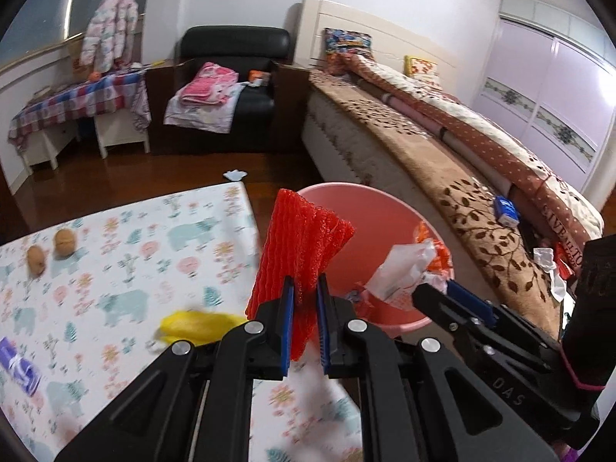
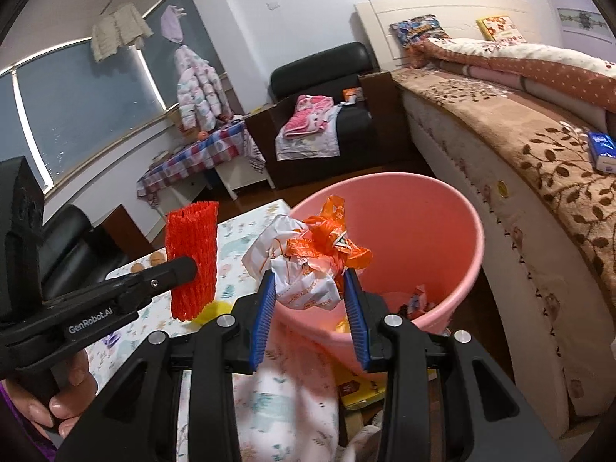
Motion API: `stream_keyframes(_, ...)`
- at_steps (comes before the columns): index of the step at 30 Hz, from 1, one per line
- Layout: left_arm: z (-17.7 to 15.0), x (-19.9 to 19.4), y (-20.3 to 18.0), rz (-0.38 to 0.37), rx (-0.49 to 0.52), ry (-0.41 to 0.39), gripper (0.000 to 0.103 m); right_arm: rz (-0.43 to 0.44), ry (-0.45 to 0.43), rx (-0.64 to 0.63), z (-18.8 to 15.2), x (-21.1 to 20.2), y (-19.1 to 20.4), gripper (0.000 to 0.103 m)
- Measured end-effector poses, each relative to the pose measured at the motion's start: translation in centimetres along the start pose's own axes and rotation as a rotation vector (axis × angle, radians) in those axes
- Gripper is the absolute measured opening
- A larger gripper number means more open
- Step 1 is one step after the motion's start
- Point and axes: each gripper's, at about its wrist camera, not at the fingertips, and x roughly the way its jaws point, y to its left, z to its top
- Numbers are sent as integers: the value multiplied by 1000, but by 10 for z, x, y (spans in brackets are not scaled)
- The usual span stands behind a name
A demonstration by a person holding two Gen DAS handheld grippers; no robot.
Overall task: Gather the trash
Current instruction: 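Carry the red mesh net and white bag over the pink bucket, then open the right tool to drop the white bag while the left tool releases the red net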
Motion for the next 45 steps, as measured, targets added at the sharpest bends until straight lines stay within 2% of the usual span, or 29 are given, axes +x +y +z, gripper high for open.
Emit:
stream_keyframes(12, 14, 57, -23, -44, 10, 75, 10, -73, 19, -29, 13, 17, -24, 36)
stream_keyframes(25, 9, 82, -26, -49, 13, 108, 12, -119, 69, -19, 10, 37, -42, 36)
stream_keyframes(28, 9, 83, -26, -55, 6, 114, 16, -111, 62, -7, 10, 36, -43, 39)
stream_keyframes(32, 9, 85, -23, -56, -13, 116, 28, -107, 72, 8, 10, 39, -46, 39)
stream_keyframes(37, 10, 82, -19, -61, -15, 105, 34, -99, 85, 19, 8, 41, -47, 40)
stream_keyframes(39, 9, 80, -19, -60, -13, 99, 37, -94, 86, 24, 10, 42, -48, 44)
stream_keyframes(45, 7, 74, -18, -59, -8, 89, 40, -93, 82, 34, 8, 40, -49, 47)
